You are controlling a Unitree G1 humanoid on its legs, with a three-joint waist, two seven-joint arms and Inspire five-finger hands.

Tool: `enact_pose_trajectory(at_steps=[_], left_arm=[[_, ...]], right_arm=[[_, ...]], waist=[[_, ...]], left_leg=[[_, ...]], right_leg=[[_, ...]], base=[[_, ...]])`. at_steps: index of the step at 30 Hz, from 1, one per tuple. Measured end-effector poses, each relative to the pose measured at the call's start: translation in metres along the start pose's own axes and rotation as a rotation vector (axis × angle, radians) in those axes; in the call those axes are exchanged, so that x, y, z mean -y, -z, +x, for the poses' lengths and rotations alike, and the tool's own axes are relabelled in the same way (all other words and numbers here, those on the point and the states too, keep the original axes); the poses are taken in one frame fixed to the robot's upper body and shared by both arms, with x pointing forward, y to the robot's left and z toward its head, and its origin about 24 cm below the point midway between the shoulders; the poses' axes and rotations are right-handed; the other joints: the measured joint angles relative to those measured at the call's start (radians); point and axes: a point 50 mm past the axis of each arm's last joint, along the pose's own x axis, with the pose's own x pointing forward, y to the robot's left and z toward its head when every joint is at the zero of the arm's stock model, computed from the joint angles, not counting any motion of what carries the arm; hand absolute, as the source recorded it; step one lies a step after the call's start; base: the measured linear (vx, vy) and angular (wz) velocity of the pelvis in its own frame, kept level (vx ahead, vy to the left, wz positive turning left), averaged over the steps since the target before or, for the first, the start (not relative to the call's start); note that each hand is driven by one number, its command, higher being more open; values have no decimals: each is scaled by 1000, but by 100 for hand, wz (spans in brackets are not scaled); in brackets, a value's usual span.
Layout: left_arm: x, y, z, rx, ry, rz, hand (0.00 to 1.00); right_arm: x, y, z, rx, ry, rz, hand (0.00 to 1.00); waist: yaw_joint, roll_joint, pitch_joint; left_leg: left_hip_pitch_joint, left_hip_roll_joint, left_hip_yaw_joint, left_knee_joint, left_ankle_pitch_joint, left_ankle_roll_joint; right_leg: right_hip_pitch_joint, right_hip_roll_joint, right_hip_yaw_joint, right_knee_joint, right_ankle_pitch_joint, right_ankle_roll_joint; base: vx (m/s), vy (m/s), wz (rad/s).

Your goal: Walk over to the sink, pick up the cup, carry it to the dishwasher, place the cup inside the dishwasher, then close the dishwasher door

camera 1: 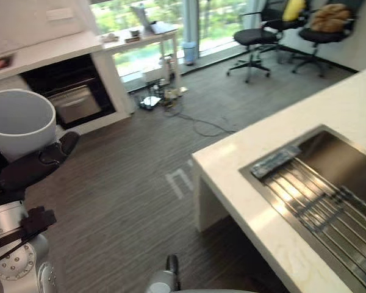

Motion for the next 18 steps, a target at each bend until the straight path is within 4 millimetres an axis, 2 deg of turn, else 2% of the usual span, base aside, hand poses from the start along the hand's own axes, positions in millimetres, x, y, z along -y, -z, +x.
enact_pose_trajectory(at_steps=[1,2,3,4,5,6,7,8,10,11,13,15,16,17,18], left_arm=[[-3,-4,2,30,-4,-7,0],[-1,-6,4,44,5,-14,0],[4,-7,7,64,36,-35,0],[11,-6,9,70,62,-67,0],[13,-6,10,72,73,-80,0],[19,-5,10,70,95,-103,0],[22,-4,9,65,106,-113,0],[25,-2,7,51,114,-126,0],[27,0,5,39,104,-139,0],[27,3,1,7,86,-153,0],[27,5,-4,-18,70,-165,0],[30,3,-12,-28,63,-205,0],[34,1,-13,-24,73,-221,0],[40,1,-14,-26,90,-248,0],[54,3,-16,-41,129,-299,0]], right_arm=[[4,-4,-1,-1,7,-13,100],[8,-7,-2,3,14,-18,100],[8,-11,-3,10,14,-13,100],[3,-16,-2,24,-1,13,100],[-1,-17,-1,31,-15,25,100],[-9,-20,1,46,-37,42,100],[-11,-21,1,49,-45,42,100],[-20,-24,3,55,-67,40,100],[-39,-25,6,61,-119,42,100],[-53,-22,8,44,-150,19,100],[-57,-19,9,30,-157,-1,100],[-56,-17,8,29,-153,-43,100],[-54,-20,7,50,-149,-67,100],[-51,-24,6,72,-145,-73,100],[-44,-29,4,111,-134,-82,100]], waist=[[1,20,-12],[-1,37,-23],[-7,44,-32],[-10,29,-29],[-16,21,-24],[-45,15,-18],[-54,16,-18],[-49,14,-19],[-42,17,-20],[-34,13,-18],[-31,9,-15],[-30,11,-16],[-30,7,-12],[-31,7,-8],[-43,9,-2]], left_leg=[[32,20,34,22,-1,3],[48,28,37,-2,-26,-42],[56,-2,22,-44,-8,-105],[66,-32,56,-87,-14,-94],[82,-30,126,-98,-17,-92],[114,-29,225,-119,5,-91],[130,-47,229,-147,24,-98],[166,-86,233,-215,57,-97],[197,-120,234,-285,86,-91],[204,-132,235,-285,81,-92],[211,-142,230,-285,75,-91],[209,-149,197,-285,59,-83],[208,-156,175,-285,55,-78],[208,-165,139,-282,48,-69],[209,-170,72,-268,37,-54]], right_leg=[[5,-6,13,23,-5,9],[6,0,22,37,-6,21],[10,-17,21,59,-7,22],[14,-39,23,54,-3,20],[25,-49,19,47,5,23],[51,-64,4,43,6,23],[62,-74,2,45,6,23],[67,-94,9,41,6,23],[65,-110,16,46,14,25],[64,-131,23,71,27,35],[62,-150,24,107,29,34],[34,-207,25,250,32,29],[21,-239,35,327,41,12],[4,-265,80,410,65,-49],[-37,-278,219,524,142,-178]], base=[[82,197,81],[92,202,85],[64,209,85],[47,214,86],[38,202,102],[44,150,97],[57,181,80],[45,164,27],[61,122,4],[68,45,-1],[56,28,8],[88,58,39],[114,75,68],[141,101,117],[120,95,179]])
